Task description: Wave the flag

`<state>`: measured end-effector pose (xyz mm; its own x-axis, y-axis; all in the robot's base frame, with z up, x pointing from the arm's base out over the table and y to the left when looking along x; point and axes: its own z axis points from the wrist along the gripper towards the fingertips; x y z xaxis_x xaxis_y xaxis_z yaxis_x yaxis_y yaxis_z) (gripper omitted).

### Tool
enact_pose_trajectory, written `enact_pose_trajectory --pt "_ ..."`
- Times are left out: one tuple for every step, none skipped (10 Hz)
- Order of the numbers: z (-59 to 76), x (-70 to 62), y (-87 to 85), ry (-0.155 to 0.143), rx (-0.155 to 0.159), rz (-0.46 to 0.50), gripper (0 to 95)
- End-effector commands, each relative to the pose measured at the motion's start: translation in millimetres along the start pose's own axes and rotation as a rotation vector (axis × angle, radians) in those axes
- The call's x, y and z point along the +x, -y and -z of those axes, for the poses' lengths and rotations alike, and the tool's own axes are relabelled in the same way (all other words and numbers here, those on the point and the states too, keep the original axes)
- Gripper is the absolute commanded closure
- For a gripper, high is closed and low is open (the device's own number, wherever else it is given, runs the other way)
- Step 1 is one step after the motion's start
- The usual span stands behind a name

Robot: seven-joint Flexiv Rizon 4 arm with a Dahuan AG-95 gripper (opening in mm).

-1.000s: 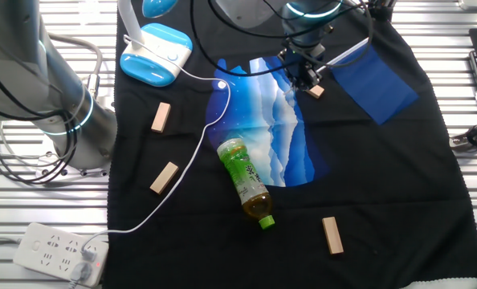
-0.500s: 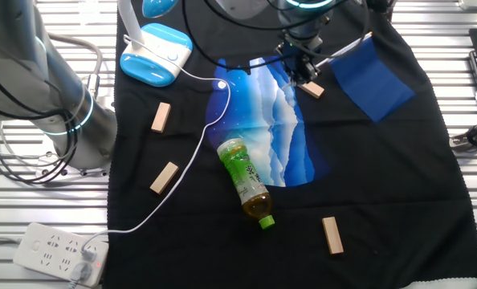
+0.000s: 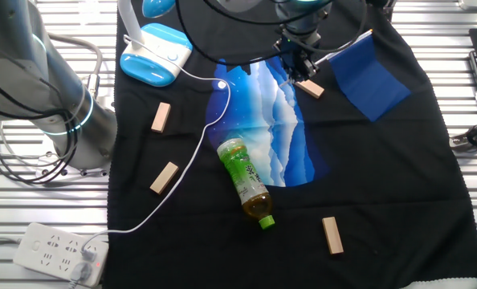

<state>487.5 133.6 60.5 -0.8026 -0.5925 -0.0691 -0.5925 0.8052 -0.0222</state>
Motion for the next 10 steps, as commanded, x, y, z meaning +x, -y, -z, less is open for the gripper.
enact_pose_trajectory --pt "5.4 0.0 4.7 -0.003 -0.005 0.004 95.0" --pt "10.4 -0.4 8.7 -0.004 -0.008 0.008 95.0" --pt "15.2 -0.2 11.5 -0.006 -0.011 0.006 95.0" --pt "18.9 0.3 13.2 -0.007 -0.011 0.004 95.0" --pt "23.1 1.4 15.6 -0.007 -0.010 0.003 95.0" --pt "25.8 2.1 16.5 -0.007 -0.013 0.003 95.0" --pt "30.4 3.2 17.3 -0.009 -0.016 0.001 95.0" --pt "37.7 5.0 18.5 -0.015 -0.017 -0.001 95.0" --pt "41.9 5.7 19.6 -0.014 -0.018 -0.002 95.0" --pt "47.6 6.5 19.9 -0.015 -0.020 -0.003 95.0"
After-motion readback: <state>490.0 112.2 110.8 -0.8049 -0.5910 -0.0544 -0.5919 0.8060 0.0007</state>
